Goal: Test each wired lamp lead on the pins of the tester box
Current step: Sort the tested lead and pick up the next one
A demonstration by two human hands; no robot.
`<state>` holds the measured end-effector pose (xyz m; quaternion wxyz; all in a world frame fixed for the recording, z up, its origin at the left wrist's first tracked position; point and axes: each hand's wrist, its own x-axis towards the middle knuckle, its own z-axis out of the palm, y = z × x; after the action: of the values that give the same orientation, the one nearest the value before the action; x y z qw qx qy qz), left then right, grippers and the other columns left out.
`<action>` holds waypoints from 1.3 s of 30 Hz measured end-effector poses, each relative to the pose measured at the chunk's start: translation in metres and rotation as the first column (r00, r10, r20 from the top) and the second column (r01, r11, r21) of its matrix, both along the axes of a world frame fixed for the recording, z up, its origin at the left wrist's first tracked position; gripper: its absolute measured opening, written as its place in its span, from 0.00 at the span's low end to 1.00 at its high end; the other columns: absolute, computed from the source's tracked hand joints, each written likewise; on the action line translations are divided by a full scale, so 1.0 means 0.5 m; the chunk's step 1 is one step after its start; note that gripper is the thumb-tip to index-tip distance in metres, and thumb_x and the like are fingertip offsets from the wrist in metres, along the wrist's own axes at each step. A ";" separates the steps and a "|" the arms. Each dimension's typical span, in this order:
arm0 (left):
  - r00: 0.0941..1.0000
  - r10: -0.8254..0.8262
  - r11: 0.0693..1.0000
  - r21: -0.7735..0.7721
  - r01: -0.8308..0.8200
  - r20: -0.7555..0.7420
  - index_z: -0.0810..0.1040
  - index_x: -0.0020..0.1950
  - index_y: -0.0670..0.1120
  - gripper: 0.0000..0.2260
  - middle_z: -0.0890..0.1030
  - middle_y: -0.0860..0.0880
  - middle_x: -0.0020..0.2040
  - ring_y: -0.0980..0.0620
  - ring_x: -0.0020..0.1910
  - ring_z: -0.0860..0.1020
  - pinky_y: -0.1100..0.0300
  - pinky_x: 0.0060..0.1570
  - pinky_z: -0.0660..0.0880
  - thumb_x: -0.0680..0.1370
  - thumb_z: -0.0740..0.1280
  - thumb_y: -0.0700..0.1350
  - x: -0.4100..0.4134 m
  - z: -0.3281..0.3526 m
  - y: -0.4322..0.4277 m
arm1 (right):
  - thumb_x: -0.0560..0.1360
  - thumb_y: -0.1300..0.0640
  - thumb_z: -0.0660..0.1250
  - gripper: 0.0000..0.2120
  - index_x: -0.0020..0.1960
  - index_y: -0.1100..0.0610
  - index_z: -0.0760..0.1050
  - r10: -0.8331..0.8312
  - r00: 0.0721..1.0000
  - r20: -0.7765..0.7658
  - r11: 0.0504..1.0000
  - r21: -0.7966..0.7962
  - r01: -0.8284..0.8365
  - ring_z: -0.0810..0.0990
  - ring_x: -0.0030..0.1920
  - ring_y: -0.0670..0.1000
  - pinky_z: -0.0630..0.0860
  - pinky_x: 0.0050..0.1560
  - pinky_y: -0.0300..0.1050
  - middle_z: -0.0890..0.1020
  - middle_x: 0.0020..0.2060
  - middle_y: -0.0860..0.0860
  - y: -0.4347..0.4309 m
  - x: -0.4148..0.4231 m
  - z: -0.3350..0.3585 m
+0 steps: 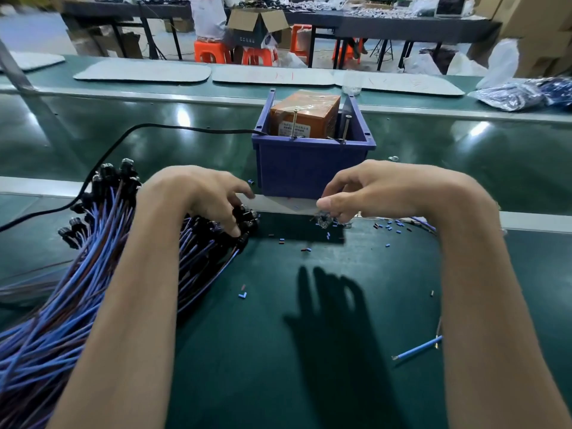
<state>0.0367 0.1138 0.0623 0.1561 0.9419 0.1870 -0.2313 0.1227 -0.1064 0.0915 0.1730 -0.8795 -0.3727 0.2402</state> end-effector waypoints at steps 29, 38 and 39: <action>0.990 0.098 0.952 0.280 -0.124 0.104 0.80 0.54 0.55 0.16 0.80 0.50 0.50 0.47 0.51 0.77 0.60 0.49 0.73 0.72 0.69 0.37 -0.028 0.027 0.025 | 0.74 0.40 0.65 0.12 0.51 0.47 0.78 -0.049 0.999 -0.002 0.998 0.046 0.049 0.80 0.38 0.41 0.78 0.45 0.44 0.84 0.38 0.45 -0.016 0.001 0.010; 0.991 -0.081 0.985 0.162 0.063 0.107 0.78 0.58 0.62 0.25 0.80 0.54 0.57 0.51 0.58 0.78 0.52 0.61 0.74 0.73 0.67 0.33 -0.036 0.055 0.009 | 0.74 0.40 0.65 0.14 0.53 0.47 0.78 -0.049 0.999 0.000 0.998 0.036 0.049 0.82 0.43 0.47 0.78 0.49 0.46 0.84 0.40 0.46 -0.013 0.004 0.007; 0.989 -0.074 0.989 0.133 0.057 0.126 0.76 0.61 0.62 0.27 0.78 0.55 0.61 0.53 0.62 0.76 0.52 0.64 0.72 0.73 0.64 0.31 -0.038 0.058 0.008 | 0.74 0.40 0.65 0.14 0.53 0.47 0.78 -0.040 0.999 0.002 0.999 0.034 0.040 0.81 0.42 0.45 0.78 0.50 0.46 0.84 0.40 0.46 -0.011 0.003 0.007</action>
<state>0.0177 0.1179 0.0914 0.0989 0.9688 0.1600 -0.1613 0.1242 -0.1116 0.0950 0.1922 -0.8840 -0.3591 0.2294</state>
